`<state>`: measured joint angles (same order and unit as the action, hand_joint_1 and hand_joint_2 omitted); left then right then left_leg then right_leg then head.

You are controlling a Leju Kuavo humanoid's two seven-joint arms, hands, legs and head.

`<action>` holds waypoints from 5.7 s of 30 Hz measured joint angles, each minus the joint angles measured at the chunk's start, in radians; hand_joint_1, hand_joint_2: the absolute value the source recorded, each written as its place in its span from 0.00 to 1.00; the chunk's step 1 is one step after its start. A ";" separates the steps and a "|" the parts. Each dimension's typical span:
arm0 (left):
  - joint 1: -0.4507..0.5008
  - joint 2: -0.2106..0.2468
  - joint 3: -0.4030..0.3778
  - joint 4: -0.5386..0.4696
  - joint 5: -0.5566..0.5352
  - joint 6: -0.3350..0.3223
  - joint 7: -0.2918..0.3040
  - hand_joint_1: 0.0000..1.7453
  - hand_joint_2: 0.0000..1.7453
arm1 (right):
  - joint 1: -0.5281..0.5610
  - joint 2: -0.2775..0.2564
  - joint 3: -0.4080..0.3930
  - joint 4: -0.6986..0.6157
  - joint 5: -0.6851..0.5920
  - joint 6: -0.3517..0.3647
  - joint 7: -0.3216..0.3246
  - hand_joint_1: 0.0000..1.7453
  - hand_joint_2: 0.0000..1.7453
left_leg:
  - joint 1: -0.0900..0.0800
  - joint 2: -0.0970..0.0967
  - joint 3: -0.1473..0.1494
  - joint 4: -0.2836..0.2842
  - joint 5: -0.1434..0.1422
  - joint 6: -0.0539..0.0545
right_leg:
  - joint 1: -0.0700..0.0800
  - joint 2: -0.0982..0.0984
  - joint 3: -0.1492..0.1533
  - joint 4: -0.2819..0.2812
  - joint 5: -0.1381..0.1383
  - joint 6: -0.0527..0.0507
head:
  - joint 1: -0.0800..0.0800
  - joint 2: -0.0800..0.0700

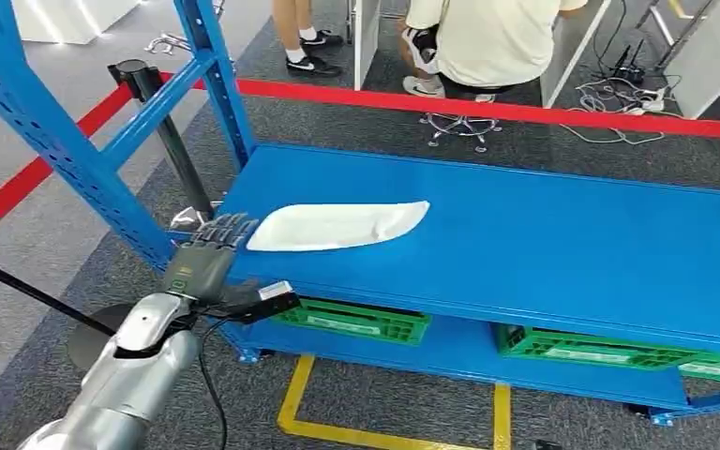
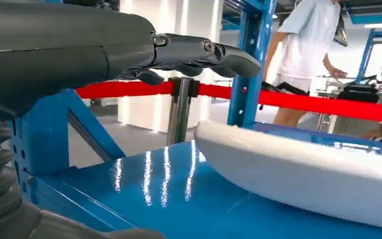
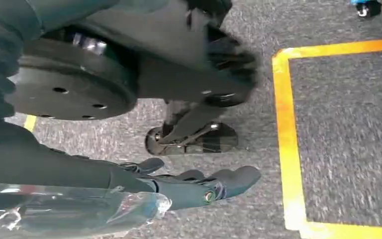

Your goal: Take the parts from the cabinet and place them on the table.

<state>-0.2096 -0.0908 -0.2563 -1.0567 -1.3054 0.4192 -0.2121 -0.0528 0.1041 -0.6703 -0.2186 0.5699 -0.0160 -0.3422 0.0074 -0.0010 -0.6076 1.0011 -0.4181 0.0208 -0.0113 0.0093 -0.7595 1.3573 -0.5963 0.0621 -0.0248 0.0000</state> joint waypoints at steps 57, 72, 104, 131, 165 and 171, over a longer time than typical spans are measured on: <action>-0.285 -0.032 0.020 0.420 -0.045 -0.002 0.047 0.97 1.00 | -0.019 0.000 0.002 0.000 0.101 0.026 0.022 0.00 1.00 | 0.003 -0.011 -0.014 0.005 0.017 -0.025 | 0.007 0.003 0.181 -0.352 0.159 -0.017 | -0.018 0.000; -0.285 -0.036 0.004 0.434 -0.034 -0.004 -0.058 0.00 1.00 | -0.025 0.000 0.002 0.000 0.122 0.031 0.022 0.00 1.00 | 0.003 -0.011 -0.014 0.005 0.017 -0.025 | 0.007 0.002 0.182 -0.352 0.159 -0.017 | -0.018 0.000; -0.271 -0.042 -0.084 0.430 -0.142 0.117 -0.021 0.00 1.00 | -0.024 0.001 -0.006 0.000 0.175 0.035 0.020 0.00 1.00 | 0.003 -0.011 -0.013 0.005 0.019 -0.025 | 0.007 0.002 0.183 -0.351 0.159 -0.017 | -0.018 0.000; -0.261 -0.046 -0.130 0.481 -0.115 0.104 -0.077 1.00 1.00 | -0.034 0.006 -0.010 0.000 0.198 0.041 0.030 0.00 1.00 | 0.003 -0.011 -0.013 0.005 0.019 -0.025 | 0.007 0.002 0.182 -0.351 0.159 -0.017 | -0.019 0.000; -0.272 -0.069 -0.130 0.471 -0.161 0.161 -0.008 1.00 1.00 | -0.032 0.006 -0.052 0.000 0.222 0.040 0.020 0.00 1.00 | 0.003 -0.011 -0.012 0.005 0.019 -0.025 | 0.007 0.002 0.183 -0.351 0.159 -0.017 | -0.018 0.000; -0.261 -0.079 -0.134 0.433 -0.160 0.138 -0.014 1.00 1.00 | -0.032 0.006 -0.069 0.000 0.226 0.038 0.014 0.00 1.00 | 0.003 -0.011 -0.013 0.005 0.019 -0.025 | 0.006 0.002 0.182 -0.351 0.159 -0.017 | -0.018 0.000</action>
<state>-0.4702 -0.1701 -0.3906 -0.6241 -1.4656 0.5573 -0.2262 -0.0848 0.1102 -0.7389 -0.2182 0.7958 0.0222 -0.3280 0.0104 -0.0119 -0.6202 1.0061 -0.3995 -0.0045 -0.0049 0.0117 -0.5770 1.0060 -0.4371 0.0453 -0.0431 0.0000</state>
